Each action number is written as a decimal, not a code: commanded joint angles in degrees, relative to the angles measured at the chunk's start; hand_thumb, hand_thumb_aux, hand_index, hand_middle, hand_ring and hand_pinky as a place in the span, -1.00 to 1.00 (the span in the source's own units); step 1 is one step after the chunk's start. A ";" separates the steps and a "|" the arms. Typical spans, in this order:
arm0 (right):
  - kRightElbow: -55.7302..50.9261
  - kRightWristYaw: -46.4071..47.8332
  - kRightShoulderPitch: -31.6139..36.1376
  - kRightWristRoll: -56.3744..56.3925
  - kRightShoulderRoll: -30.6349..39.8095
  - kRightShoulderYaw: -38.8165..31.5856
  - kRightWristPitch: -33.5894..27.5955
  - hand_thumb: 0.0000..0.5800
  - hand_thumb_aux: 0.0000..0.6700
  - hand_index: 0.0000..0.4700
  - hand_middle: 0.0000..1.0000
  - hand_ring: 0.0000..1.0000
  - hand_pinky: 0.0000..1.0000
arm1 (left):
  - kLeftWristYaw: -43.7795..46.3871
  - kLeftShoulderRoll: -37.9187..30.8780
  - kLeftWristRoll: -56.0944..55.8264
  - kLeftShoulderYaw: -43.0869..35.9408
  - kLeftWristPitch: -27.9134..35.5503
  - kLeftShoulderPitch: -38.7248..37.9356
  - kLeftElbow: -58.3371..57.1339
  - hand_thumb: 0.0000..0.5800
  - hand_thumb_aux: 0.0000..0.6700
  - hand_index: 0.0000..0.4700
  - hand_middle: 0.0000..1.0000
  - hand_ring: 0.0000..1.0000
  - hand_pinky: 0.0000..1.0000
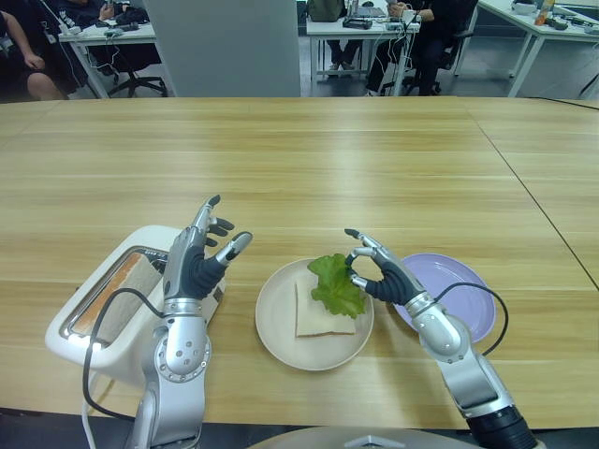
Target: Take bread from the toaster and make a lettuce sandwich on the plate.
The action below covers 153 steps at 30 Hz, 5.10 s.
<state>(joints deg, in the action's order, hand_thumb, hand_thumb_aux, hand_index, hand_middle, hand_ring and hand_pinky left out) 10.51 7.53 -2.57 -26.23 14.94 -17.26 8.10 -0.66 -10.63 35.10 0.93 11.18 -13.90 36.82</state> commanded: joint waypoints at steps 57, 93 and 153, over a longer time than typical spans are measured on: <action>-26.64 -24.53 6.52 -26.73 4.03 -12.48 -2.52 1.00 1.00 0.96 -1.00 -1.00 -1.00 | 2.05 -0.19 0.59 -7.50 -1.00 3.32 -7.15 -1.00 -1.00 -1.00 -0.19 -0.19 -0.19; -6.35 -13.03 -0.68 -20.96 4.57 -7.89 -3.29 -1.00 -1.00 -1.00 -1.00 -1.00 -1.00 | 1.49 -0.95 2.77 -8.48 -2.21 1.42 -5.50 -1.00 -1.00 -1.00 -0.18 -0.18 -0.18; -9.41 -17.32 0.27 -41.17 5.08 -18.65 -8.18 1.00 1.00 0.96 -1.00 -1.00 -1.00 | 23.80 -15.79 16.31 26.21 -0.85 -17.07 5.59 -0.94 -0.97 -0.97 -0.10 -0.10 -0.10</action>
<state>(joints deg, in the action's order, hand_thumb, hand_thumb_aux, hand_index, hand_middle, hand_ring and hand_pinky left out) 1.62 -10.17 -2.25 -68.23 20.25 -36.51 0.36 22.66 -26.70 51.43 28.20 10.65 -30.82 42.71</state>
